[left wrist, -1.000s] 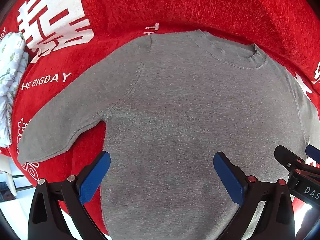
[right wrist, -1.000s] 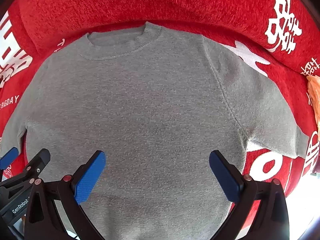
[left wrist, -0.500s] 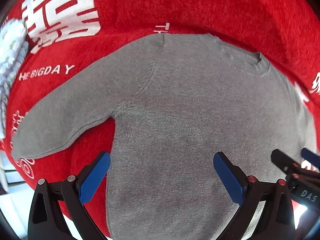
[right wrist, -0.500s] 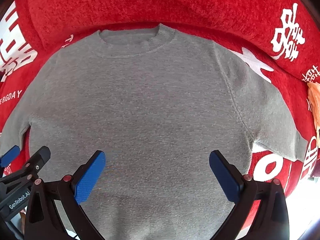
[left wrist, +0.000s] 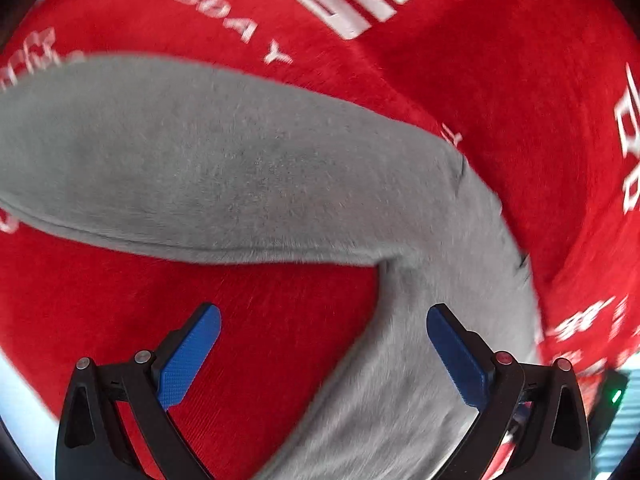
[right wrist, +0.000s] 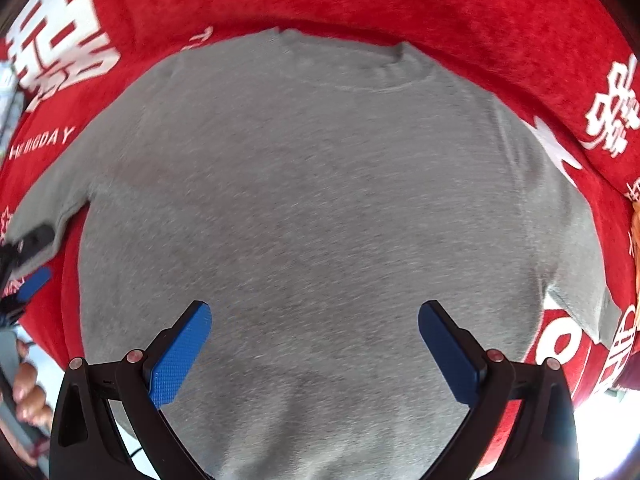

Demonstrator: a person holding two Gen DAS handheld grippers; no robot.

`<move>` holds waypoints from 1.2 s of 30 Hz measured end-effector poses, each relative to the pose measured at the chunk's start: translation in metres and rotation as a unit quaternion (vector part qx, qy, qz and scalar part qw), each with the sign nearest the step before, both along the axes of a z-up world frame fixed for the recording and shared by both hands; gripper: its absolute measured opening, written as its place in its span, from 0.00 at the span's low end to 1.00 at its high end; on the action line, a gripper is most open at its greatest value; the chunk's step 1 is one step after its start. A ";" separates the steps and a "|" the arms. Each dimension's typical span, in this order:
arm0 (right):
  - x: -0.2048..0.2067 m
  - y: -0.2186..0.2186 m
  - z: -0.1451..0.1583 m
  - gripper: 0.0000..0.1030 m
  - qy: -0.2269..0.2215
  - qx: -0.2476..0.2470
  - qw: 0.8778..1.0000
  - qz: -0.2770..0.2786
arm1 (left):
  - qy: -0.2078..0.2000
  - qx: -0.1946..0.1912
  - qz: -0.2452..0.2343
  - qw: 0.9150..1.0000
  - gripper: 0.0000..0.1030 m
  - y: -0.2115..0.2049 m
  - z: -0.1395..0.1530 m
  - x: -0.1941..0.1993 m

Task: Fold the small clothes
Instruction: 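Move the left tool to the sweater sleeve cuff and close on it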

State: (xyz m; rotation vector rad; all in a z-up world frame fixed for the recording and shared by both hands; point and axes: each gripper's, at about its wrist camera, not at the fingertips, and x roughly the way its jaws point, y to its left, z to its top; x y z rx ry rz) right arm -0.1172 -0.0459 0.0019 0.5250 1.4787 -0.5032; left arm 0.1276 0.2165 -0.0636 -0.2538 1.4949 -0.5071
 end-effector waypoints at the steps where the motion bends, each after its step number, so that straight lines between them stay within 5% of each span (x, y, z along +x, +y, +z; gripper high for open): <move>1: 0.002 0.005 -0.001 1.00 0.001 0.001 1.000 0.007 | 0.006 -0.015 0.010 1.000 1.00 0.000 -0.008 0.003; 7: 0.013 0.024 0.004 1.00 -0.005 0.006 1.000 0.028 | 0.003 -0.063 0.079 0.995 1.00 0.014 -0.020 0.026; 11: 0.019 0.033 0.008 1.00 -0.012 0.008 0.999 0.033 | -0.056 -0.055 0.137 0.988 1.00 0.058 0.001 0.041; 17: 0.033 0.048 0.006 1.00 -0.015 0.010 0.998 0.053 | -0.139 0.028 0.179 0.974 1.00 0.119 0.028 0.050; 25: 0.048 0.066 0.002 1.00 -0.018 0.020 0.997 0.073 | -0.132 0.093 0.223 0.961 1.00 0.175 0.025 0.045; 27: 0.049 0.069 0.004 1.00 -0.022 0.021 0.997 0.076 | -0.131 0.077 0.228 0.962 1.00 0.193 0.030 0.035; 31: 0.051 0.070 0.002 1.00 -0.018 0.021 0.996 0.080 | -0.069 0.011 0.234 0.970 1.00 0.197 0.007 0.034; 36: 0.064 0.078 0.001 1.00 -0.022 0.020 0.995 0.097 | -0.095 -0.030 0.249 0.963 1.00 0.189 0.016 0.054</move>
